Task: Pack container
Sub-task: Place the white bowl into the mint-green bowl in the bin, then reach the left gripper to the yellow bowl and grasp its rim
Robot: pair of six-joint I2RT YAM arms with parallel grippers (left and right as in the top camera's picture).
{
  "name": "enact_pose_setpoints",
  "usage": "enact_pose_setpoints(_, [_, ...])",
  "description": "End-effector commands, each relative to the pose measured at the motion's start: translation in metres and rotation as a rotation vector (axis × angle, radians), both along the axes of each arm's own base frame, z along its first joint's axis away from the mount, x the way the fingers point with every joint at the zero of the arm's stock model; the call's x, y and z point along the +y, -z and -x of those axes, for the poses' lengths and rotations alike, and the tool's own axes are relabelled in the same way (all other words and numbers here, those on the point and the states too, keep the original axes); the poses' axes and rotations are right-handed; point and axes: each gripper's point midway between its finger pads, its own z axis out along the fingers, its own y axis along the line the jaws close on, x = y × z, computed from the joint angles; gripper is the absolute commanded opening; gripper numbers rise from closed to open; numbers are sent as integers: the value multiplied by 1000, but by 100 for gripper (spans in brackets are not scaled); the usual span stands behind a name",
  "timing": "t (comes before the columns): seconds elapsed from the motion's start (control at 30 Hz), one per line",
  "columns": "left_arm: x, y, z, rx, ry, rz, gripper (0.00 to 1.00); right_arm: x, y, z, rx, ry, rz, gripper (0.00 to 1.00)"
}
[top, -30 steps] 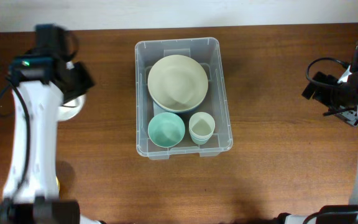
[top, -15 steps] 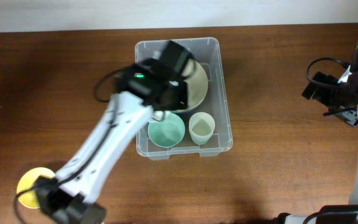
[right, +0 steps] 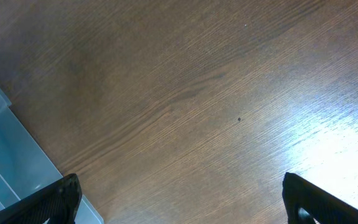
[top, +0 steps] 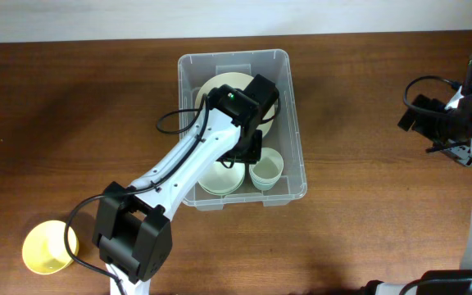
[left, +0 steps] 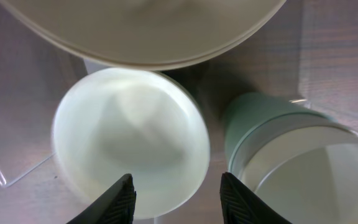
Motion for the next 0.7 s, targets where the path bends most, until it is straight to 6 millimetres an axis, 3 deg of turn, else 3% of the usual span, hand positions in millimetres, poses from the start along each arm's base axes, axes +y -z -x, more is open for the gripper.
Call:
enact_pose_setpoints(0.0, [13,-11,-5,-17,-38,8,46,0,3,0,6,-5,-1,99])
enact_pose_setpoints(0.1, [41,-32,-14,-49,-109,23,46,0,3,0,7,-8,-1,99])
enact_pose_setpoints(0.13, [59,-43,-16,-66,-155,18,46,0,3,0,7,-8,0,99])
enact_pose_setpoints(0.17, [92,-59,-18,-99,-261,-10,46,0,3,0,7,-8,0,99])
enact_pose_setpoints(0.23, [131,-79,-20,-147,-376,-39,48,0,3,0,6,-8,0,99])
enact_pose_setpoints(0.27, [168,-98,-19,-194,-481,-40,50,0,3,0,6,-8,0,99])
enact_pose_setpoints(0.4, [246,-129,-8,-263,-700,-30,54,0,3,0,6,-8,0,99])
enact_pose_setpoints(0.47, [276,-133,1,-269,-788,-39,58,0,3,0,6,-8,0,99])
enact_pose_setpoints(0.5, [303,-130,11,-259,-871,-56,65,0,3,0,6,-8,-1,99])
enact_pose_setpoints(0.57, [342,-113,32,-200,-1001,-88,70,0,3,0,6,-8,-1,99])
enact_pose_setpoints(0.67, [374,-80,58,-106,-1122,-115,73,0,3,0,6,-8,0,99])
